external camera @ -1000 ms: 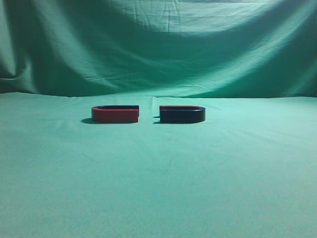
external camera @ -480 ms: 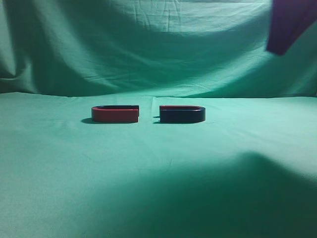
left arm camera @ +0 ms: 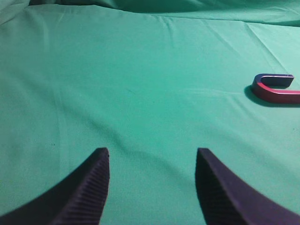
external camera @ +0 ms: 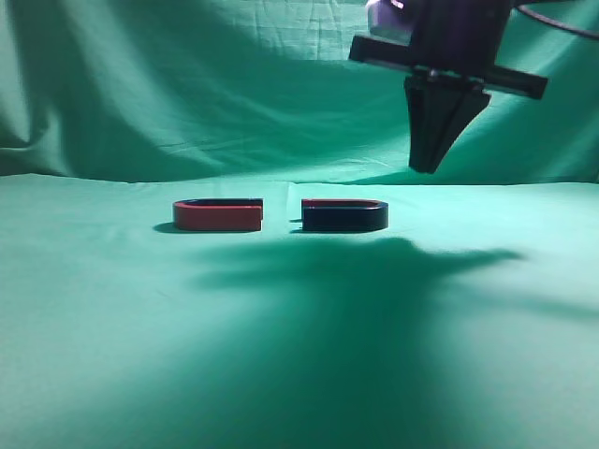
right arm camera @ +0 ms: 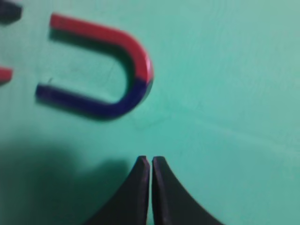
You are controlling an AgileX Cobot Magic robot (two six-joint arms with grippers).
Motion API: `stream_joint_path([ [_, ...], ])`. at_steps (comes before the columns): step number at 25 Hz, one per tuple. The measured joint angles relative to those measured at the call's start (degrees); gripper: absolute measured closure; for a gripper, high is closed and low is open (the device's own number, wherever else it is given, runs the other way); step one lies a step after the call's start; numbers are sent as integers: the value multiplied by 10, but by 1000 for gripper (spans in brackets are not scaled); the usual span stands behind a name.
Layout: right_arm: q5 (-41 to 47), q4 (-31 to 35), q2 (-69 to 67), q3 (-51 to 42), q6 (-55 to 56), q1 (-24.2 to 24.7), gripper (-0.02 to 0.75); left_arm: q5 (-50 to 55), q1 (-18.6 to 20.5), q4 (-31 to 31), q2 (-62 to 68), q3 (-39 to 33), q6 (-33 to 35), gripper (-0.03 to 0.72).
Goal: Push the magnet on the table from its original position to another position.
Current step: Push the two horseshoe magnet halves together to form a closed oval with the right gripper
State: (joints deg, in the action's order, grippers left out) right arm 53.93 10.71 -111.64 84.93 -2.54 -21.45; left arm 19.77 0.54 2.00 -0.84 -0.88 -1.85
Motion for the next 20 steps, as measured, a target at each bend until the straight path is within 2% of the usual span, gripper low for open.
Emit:
stream_joint_path([
  [11, 31, -20, -134, 142, 22, 0, 738, 0, 0, 0, 0, 0, 0, 289],
  [20, 40, 7, -154, 160, 25, 0, 738, 0, 0, 0, 0, 0, 0, 289],
])
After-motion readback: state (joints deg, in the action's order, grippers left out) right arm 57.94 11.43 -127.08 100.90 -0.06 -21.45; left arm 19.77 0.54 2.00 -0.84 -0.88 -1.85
